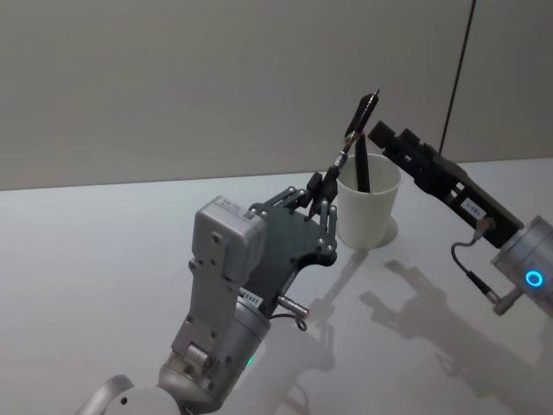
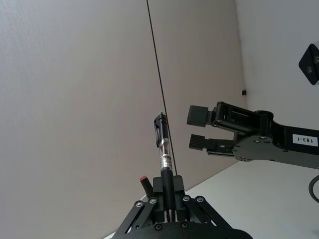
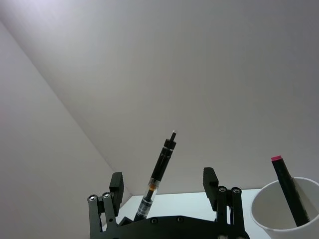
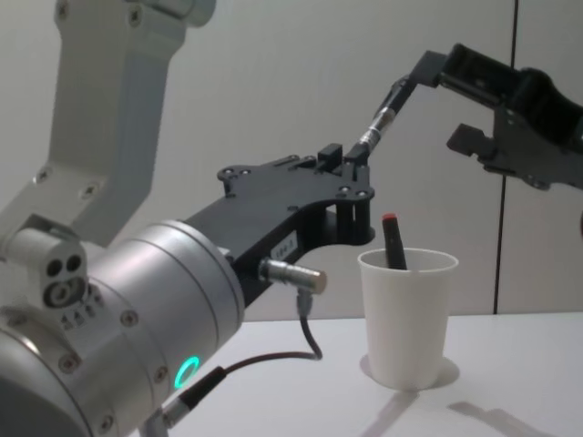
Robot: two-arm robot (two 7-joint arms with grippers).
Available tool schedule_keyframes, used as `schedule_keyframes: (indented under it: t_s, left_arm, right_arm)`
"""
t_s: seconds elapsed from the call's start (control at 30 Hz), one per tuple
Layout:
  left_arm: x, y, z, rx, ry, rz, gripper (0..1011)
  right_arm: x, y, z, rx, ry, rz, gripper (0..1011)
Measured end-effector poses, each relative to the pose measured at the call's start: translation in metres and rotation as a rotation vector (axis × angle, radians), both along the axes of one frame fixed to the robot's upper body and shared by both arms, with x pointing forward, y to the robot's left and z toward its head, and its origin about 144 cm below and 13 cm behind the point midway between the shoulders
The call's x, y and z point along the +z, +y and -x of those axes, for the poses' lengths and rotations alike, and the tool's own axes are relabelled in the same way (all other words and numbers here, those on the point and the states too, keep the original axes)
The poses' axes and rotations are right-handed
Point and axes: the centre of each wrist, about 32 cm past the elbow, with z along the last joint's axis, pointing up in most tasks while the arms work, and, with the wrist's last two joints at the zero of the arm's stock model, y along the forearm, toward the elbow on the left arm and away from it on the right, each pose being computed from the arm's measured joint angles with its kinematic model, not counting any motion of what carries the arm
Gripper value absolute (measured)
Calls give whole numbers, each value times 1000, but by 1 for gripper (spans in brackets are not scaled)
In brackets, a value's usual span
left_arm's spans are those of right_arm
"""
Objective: Place the pen into the pen holder.
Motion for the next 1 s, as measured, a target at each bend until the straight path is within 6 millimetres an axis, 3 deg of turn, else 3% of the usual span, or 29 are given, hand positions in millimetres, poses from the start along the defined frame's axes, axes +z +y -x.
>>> schedule_keyframes:
  t_s: [1.0]
  left_arm:
    - [0, 0, 0, -2, 0, 0, 116]
  right_arm:
    - [1, 5, -1, 15, 8, -63, 1001]
